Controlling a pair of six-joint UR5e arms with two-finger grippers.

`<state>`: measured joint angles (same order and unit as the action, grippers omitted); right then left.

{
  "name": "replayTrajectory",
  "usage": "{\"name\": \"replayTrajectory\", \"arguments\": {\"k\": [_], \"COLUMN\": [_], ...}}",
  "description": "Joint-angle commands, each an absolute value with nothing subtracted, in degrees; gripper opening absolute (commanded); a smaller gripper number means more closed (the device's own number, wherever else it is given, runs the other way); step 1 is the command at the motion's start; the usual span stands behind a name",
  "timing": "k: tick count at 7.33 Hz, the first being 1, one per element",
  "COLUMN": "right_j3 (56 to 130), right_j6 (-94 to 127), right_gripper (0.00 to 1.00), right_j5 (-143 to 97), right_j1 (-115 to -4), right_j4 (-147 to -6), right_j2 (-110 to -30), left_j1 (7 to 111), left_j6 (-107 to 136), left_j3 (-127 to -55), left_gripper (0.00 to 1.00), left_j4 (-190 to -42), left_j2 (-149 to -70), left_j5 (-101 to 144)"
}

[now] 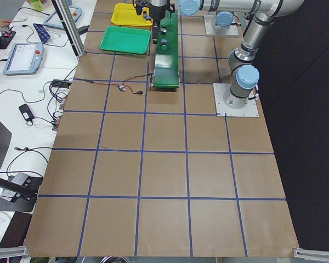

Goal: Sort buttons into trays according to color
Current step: 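Grasp the green-capped button at the belt end with the right gripper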

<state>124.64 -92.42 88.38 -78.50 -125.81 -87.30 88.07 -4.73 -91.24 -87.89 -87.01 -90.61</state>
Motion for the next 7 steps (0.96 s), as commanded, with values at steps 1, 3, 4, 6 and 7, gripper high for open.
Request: {"name": "replayTrajectory", "arguments": {"k": [1,3,4,6,7], "right_j3": [125.2,125.2,125.2,125.2,125.2], "right_j6": [-92.5,-92.5,-92.5,-92.5,-92.5], "right_gripper": [1.0,1.0,1.0,1.0,1.0], "right_j5": [88.5,88.3,88.2,88.2,88.2], "right_j1": [-79.3,-79.5,-79.5,-79.5,-79.5], "right_j4": [-126.8,-127.6,-127.6,-127.5,-127.5], "right_j2": [-88.0,-87.9,-87.9,-87.9,-87.8], "left_j1": [88.1,88.0,88.0,88.0,88.0], "left_j6": [-4.7,-4.7,-4.7,-4.8,-4.8], "left_j3": [-91.3,-91.2,-91.2,-91.5,-91.5], "left_gripper": [1.0,1.0,1.0,1.0,1.0], "left_j4": [-87.9,-87.9,-87.9,-87.9,-87.9], "left_j2": [-87.0,-87.0,-87.0,-86.9,-86.9], "left_j5": [-90.6,-90.6,-90.6,-90.6,-90.6]}}
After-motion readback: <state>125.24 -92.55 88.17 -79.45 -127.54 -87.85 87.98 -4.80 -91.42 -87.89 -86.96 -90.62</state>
